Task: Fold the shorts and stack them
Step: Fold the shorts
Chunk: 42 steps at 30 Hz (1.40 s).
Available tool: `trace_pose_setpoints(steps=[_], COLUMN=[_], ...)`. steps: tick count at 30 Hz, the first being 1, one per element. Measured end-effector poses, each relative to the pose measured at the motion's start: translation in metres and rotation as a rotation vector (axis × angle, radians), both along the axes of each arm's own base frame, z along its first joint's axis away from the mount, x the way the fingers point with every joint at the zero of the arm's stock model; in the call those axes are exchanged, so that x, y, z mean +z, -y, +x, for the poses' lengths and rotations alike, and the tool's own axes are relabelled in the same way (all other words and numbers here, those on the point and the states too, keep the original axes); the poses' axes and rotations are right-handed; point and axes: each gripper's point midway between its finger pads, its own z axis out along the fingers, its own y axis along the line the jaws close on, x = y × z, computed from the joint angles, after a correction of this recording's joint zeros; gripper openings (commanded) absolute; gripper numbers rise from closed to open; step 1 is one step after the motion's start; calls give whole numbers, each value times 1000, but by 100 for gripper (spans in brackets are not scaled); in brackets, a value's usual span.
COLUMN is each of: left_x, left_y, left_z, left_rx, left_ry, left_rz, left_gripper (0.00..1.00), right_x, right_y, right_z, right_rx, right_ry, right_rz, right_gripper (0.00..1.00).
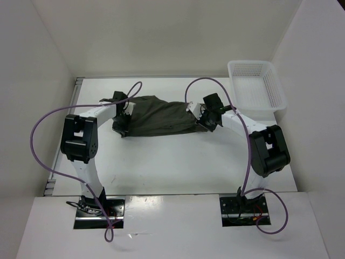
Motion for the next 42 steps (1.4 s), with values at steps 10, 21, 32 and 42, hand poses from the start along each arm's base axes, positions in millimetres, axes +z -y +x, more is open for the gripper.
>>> trace_pose_setpoints(steps=[10, 21, 32, 42], left_x=[29, 119, 42, 13], left_y=[-18, -30, -32, -37], left_z=[25, 101, 33, -17], left_rx=[43, 94, 78, 80], left_ry=[137, 416, 163, 28], left_rz=[56, 61, 68, 57], left_gripper=[0, 4, 3, 43], right_x=[69, 104, 78, 49], right_y=[-12, -9, -39, -59], right_z=[52, 154, 160, 134], right_rx=[-23, -183, -191, -146], right_ry=[174, 434, 417, 326], right_rz=[28, -52, -48, -41], right_gripper=[0, 0, 0, 0])
